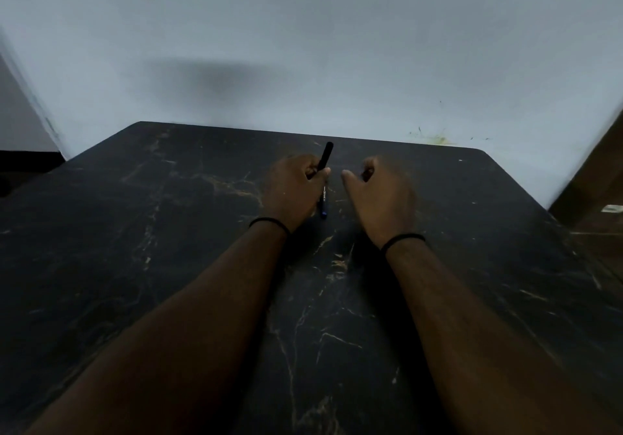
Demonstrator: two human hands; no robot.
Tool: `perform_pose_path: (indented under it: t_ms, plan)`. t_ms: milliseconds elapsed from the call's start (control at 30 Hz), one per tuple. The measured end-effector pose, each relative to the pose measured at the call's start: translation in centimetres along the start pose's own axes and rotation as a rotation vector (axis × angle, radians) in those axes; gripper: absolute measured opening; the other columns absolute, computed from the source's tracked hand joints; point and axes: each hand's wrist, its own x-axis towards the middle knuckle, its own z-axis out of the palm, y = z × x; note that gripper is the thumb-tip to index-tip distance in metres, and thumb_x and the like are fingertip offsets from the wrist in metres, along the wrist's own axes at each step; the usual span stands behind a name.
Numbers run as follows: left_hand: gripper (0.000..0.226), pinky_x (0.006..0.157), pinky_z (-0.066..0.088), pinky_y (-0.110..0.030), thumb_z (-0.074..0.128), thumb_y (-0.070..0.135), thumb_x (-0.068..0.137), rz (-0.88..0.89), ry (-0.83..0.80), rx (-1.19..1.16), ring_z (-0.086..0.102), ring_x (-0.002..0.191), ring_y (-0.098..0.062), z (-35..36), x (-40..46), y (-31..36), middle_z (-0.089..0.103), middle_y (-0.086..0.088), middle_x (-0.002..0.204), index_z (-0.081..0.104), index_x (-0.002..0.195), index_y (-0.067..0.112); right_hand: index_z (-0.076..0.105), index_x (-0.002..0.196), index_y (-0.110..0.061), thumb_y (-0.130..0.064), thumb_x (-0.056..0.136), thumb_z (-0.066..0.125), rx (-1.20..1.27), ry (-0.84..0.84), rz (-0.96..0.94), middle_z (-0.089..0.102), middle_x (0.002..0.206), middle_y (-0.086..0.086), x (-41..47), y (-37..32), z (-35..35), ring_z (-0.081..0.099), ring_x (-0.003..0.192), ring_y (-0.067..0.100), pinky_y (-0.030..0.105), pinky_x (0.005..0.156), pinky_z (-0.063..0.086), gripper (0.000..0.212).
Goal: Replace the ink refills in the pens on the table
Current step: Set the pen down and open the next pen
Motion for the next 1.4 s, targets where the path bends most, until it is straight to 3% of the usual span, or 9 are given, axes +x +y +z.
perform_pose_path:
  t_ms: [67,167,300,533,800,900,1033,1233,1400]
  plan:
    - [0.030,0.046,0.030,-0.016,0.068,0.033,0.084,-0.033,0.030,0.019,0.048,0.049,0.002,-0.2,0.2,-0.2,0.048,0.013,0.053,0.051,0.060,0.030,0.072,0.104,-0.015,-0.034,0.086,0.073,0.044,0.073,-0.093,0.070,0.092,0.001,0.1,-0.2,-0.2,0.065,0.087,0.023,0.039,0.077,0.055,0.027]
    - [0.024,0.045,0.025,-0.009,0.068,0.026,0.085,-0.040,0.044,0.035,0.050,0.052,0.000,-0.6,0.3,-0.4,0.047,0.014,0.058,0.056,0.065,0.028,0.073,0.098,-0.010,-0.016,0.090,0.068,0.151,0.233,-0.257,0.071,0.091,0.005,-0.2,-0.7,-0.4,0.065,0.087,0.026,0.038,0.077,0.053,0.011]
    - [0.013,0.052,0.028,-0.019,0.066,0.022,0.089,-0.031,0.037,0.100,0.047,0.059,-0.010,-0.8,0.6,-0.8,0.054,0.005,0.067,0.066,0.076,0.021,0.072,0.099,-0.001,-0.015,0.098,0.060,0.246,0.377,-0.405,0.072,0.091,0.011,-1.0,-1.6,-0.5,0.066,0.084,0.030,0.037,0.076,0.051,0.018]
    - [0.013,0.062,0.036,-0.027,0.064,0.023,0.091,-0.022,0.034,0.167,0.056,0.069,-0.020,-1.0,0.7,-0.8,0.063,-0.002,0.076,0.074,0.090,0.016,0.069,0.106,0.002,-0.023,0.103,0.043,0.395,0.318,-0.401,0.071,0.095,0.014,-1.7,-2.5,-0.9,0.065,0.090,0.031,0.044,0.082,0.052,0.036]
    - [0.016,0.070,0.046,-0.030,0.065,0.022,0.090,0.031,0.024,0.142,0.061,0.078,-0.023,-0.9,0.7,-0.6,0.071,-0.007,0.087,0.076,0.100,0.016,0.069,0.104,-0.002,-0.027,0.103,0.042,0.379,0.290,-0.379,0.070,0.093,0.011,-1.9,-2.5,-0.6,0.063,0.089,0.026,0.030,0.080,0.047,0.037]
    - [0.017,0.067,0.042,-0.027,0.066,0.023,0.091,0.079,0.012,0.082,0.056,0.075,-0.017,-0.7,0.6,-0.3,0.070,-0.006,0.086,0.075,0.102,0.015,0.069,0.107,-0.005,-0.028,0.103,0.046,0.382,0.258,-0.352,0.069,0.097,0.008,-1.6,-2.3,-0.4,0.062,0.091,0.021,0.031,0.079,0.049,0.033]
    - [0.020,0.059,0.030,-0.020,0.067,0.028,0.090,0.163,-0.002,-0.012,0.044,0.068,-0.007,-0.6,0.1,0.4,0.054,0.003,0.080,0.075,0.101,0.014,0.066,0.124,-0.009,-0.028,0.100,0.058,0.374,0.173,-0.322,0.066,0.109,0.006,-1.2,-1.7,0.0,0.057,0.101,0.015,0.019,0.084,0.042,0.031]
    - [0.014,0.053,0.031,-0.021,0.067,0.026,0.085,0.239,0.014,-0.086,0.041,0.061,-0.004,-0.6,-0.3,1.0,0.051,-0.001,0.075,0.074,0.083,0.014,0.070,0.105,-0.007,-0.019,0.096,0.064,0.349,0.175,-0.363,0.068,0.098,0.005,-0.8,-1.1,0.5,0.060,0.094,0.026,0.042,0.078,0.051,0.016]
    - [0.029,0.069,0.039,-0.004,0.079,0.034,0.077,0.140,-0.013,-0.176,0.054,0.076,0.002,-1.0,0.2,0.3,0.061,0.002,0.091,0.074,0.096,0.014,0.061,0.101,-0.014,-0.025,0.099,0.060,0.480,0.205,-0.222,0.063,0.089,0.001,-0.7,-0.8,0.7,0.057,0.077,0.013,0.024,0.068,0.047,0.011]
